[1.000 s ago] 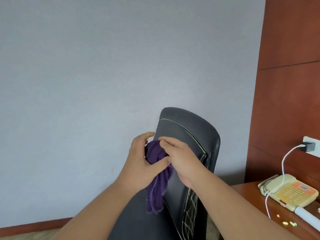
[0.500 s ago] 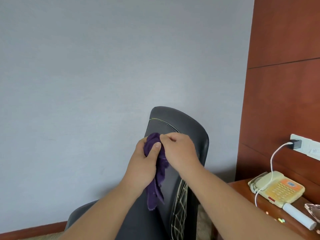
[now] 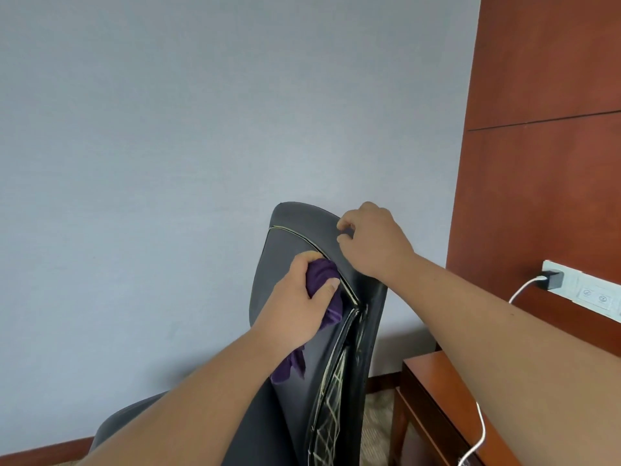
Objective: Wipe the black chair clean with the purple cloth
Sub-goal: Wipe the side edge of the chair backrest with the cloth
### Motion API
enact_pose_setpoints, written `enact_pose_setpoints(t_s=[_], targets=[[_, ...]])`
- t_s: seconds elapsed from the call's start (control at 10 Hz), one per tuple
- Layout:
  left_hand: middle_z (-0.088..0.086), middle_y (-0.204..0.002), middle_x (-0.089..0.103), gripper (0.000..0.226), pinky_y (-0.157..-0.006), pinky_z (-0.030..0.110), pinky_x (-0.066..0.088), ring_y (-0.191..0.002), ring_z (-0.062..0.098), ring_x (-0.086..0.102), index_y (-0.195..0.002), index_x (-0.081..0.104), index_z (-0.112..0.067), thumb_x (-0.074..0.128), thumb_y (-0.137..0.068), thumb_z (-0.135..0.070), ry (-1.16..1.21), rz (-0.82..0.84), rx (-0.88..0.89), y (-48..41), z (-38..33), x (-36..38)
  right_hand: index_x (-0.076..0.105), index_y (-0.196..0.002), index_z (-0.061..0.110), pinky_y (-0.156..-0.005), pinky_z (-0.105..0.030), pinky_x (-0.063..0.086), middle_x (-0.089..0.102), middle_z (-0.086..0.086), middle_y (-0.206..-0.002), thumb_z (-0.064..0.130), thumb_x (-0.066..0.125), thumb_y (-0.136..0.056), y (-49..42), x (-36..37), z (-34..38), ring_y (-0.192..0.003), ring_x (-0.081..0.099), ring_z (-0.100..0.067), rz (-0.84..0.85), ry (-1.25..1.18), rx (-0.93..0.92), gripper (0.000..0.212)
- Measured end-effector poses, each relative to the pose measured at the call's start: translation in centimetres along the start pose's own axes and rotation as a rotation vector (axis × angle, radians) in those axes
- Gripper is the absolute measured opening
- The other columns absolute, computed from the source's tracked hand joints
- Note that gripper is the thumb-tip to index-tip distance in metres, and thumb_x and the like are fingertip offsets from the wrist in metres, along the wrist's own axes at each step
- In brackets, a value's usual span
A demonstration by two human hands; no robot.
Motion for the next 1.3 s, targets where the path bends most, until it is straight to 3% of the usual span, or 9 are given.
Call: enact_pose_setpoints(t_s=[0.1,0.2,0.3,0.4,0.5,0.7,0.9,1.1,1.3], targets=[[-0.021,-0.103,0.061,0.025,-0.078,0.013,0.043,-0.091,-0.004,0.058,-0.118,0.048,-0.048,0.053,-0.094,-0.045,-0.047,0.062,0.018,-0.2,0.1,0.4,0.059,-0.13,0.016,-0.093,-0.039,0.048,0.047,-0.008,-0.128,0.019,0.051,-0.095,0.0,0.7,-0.4,-0.117,0.049,-0.028,0.007,-0.047,0.051,0.036],[-0.015,-0.103,0.062,0.023,-0.075,0.01,0.042,-0.09,0.0,0.058,-0.117,0.055,-0.044,0.052,-0.094,-0.044,-0.074,0.1,0.002,-0.4,0.0,0.6,0.058,-0.122,0.007,-0.085,-0.038,0.05,0.045,-0.012,-0.122,0.013,0.047,-0.096,0.2,1.0,-0.3,-0.106,0.053,-0.031,-0.017,-0.004,0.074,0.029],[-0.006,-0.101,0.059,0.022,-0.07,0.013,0.043,-0.085,0.007,0.059,-0.113,0.06,-0.038,0.053,-0.093,-0.044,-0.098,0.086,-0.014,-0.7,-0.3,1.1,0.055,-0.094,0.007,-0.059,-0.027,0.039,0.047,-0.009,-0.098,0.012,0.045,-0.096,0.6,1.1,-0.4,-0.09,0.049,-0.029,0.034,0.024,0.104,0.011],[-0.004,-0.099,0.05,0.022,-0.068,0.017,0.041,-0.08,0.009,0.057,-0.113,0.06,-0.034,0.052,-0.094,-0.044,-0.19,0.073,-0.002,-0.6,-1.1,1.6,0.044,-0.072,0.012,-0.057,-0.026,0.023,0.038,-0.003,-0.075,0.004,0.042,-0.094,1.6,0.8,0.4,-0.084,0.039,-0.023,0.119,0.032,0.148,0.023],[-0.003,-0.099,0.048,0.025,-0.076,0.028,0.048,-0.08,0.014,0.058,-0.117,0.059,-0.03,0.05,-0.097,-0.042,-0.264,0.072,0.025,0.0,-1.9,1.5,0.035,-0.064,0.013,-0.069,-0.032,0.027,0.033,0.001,-0.07,-0.002,0.041,-0.09,2.3,0.8,0.9,-0.084,0.036,-0.022,0.174,0.121,0.098,0.031],[-0.008,-0.098,0.047,0.019,-0.079,0.03,0.048,-0.085,0.014,0.057,-0.115,0.058,-0.032,0.051,-0.097,-0.034,-0.3,0.158,0.132,2.2,-2.5,0.1,0.044,-0.098,0.011,-0.05,-0.025,0.022,0.037,-0.01,-0.102,0.013,0.042,-0.094,2.8,0.7,1.4,-0.061,0.022,-0.01,0.112,0.091,0.168,0.004],[-0.009,-0.104,0.06,0.028,-0.082,0.036,0.051,-0.09,0.012,0.06,-0.117,0.047,-0.031,0.058,-0.092,-0.033,-0.22,0.134,0.062,2.8,-2.3,-0.7,0.041,-0.096,0.011,-0.05,-0.026,0.02,0.036,-0.01,-0.1,0.014,0.042,-0.094,3.3,0.5,2.1,-0.071,0.037,-0.023,0.098,0.184,0.144,0.004],[0.0,-0.11,0.061,0.047,-0.085,0.036,0.05,-0.094,0.017,0.059,-0.13,0.038,-0.019,0.061,-0.092,-0.034,-0.199,0.09,-0.061,1.3,-1.7,-0.7,0.042,-0.098,0.011,-0.06,-0.031,0.029,0.035,-0.009,-0.102,0.014,0.046,-0.092,3.3,0.5,2.1,-0.085,0.039,-0.026,0.13,0.266,0.111,0.007],[-0.011,-0.099,0.062,0.021,-0.082,0.035,0.052,-0.088,0.01,0.059,-0.111,0.053,-0.031,0.06,-0.091,-0.033,-0.206,0.149,0.012,2.1,-1.8,-1.3,0.038,-0.098,0.011,-0.069,-0.035,0.036,0.038,-0.007,-0.099,0.014,0.042,-0.09,3.1,-0.2,2.8,-0.084,0.043,-0.028,0.162,0.202,0.152,0.01]])
Point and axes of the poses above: each hand's wrist, its own y-axis away from the middle knuckle, its own x-axis out of the palm, z = x × y, the point moved 2 cm from there along -y, towards the middle knuckle
